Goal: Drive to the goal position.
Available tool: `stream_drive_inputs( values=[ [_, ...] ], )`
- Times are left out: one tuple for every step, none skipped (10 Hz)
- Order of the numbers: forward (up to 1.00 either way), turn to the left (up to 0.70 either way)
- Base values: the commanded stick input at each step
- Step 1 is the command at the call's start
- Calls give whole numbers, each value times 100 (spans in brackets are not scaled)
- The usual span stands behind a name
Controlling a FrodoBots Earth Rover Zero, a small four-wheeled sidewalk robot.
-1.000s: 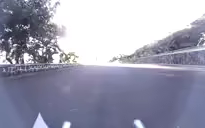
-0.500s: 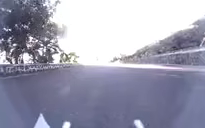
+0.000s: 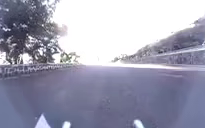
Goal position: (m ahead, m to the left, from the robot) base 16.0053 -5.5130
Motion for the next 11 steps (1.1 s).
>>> stream_drive_inputs(
  values=[
    [50, 0],
    [50, 0],
    [50, 0],
    [50, 0],
    [50, 0],
    [50, 0],
    [50, 0],
    [50, 0],
    [50, 0],
    [50, 0],
    [50, 0]
  ],
)
